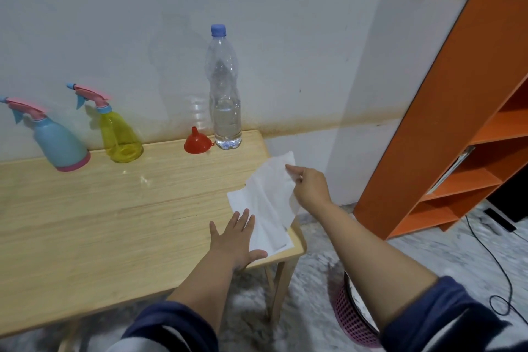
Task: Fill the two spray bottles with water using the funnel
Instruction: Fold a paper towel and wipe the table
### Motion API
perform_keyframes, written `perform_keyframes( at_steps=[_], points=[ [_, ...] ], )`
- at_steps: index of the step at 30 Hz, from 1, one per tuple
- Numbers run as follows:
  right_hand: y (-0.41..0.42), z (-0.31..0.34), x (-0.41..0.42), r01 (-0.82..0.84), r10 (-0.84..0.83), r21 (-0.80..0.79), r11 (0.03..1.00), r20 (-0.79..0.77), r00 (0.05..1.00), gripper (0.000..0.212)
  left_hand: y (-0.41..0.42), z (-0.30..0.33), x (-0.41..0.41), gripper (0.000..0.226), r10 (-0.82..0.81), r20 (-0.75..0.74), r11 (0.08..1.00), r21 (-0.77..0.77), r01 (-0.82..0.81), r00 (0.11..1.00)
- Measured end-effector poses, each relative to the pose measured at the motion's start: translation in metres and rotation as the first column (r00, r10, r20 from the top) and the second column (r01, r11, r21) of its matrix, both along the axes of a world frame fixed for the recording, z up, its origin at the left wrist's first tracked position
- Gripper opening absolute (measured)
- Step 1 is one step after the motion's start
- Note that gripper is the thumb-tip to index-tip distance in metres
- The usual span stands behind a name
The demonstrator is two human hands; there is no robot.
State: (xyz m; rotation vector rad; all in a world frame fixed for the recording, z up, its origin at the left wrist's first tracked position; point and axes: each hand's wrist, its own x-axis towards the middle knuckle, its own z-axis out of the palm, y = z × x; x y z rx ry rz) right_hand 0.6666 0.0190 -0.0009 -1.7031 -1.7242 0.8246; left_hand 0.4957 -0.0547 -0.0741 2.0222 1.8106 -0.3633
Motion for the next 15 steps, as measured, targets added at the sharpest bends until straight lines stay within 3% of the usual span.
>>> perform_keyframes(
  at_steps=[4,6,10,15],
  points=[
    [0.008,0.030,0.009,-0.122,0.121,-0.010,0.993,-0.046,0.992,0.055,0.006,0.005,0.000,0.087,0.048,0.066,0.999,-0.013,-0.047,0.997],
    [0.007,0.043,0.008,-0.179,0.178,-0.013,0.984,-0.052,0.983,0.050,0.011,0.015,-0.002,0.080,0.127,0.182,0.991,0.023,-0.133,0.975],
    [0.005,0.067,-0.002,-0.311,0.311,-0.011,0.950,-0.036,0.950,0.043,0.025,0.051,-0.015,0.072,0.250,0.562,0.885,0.198,-0.421,0.788],
    [0.002,0.087,-0.046,-0.497,0.491,-0.043,0.866,-0.112,0.864,0.045,0.026,0.099,-0.048,0.060,0.176,0.805,0.771,0.245,-0.588,0.567]
  ],
)
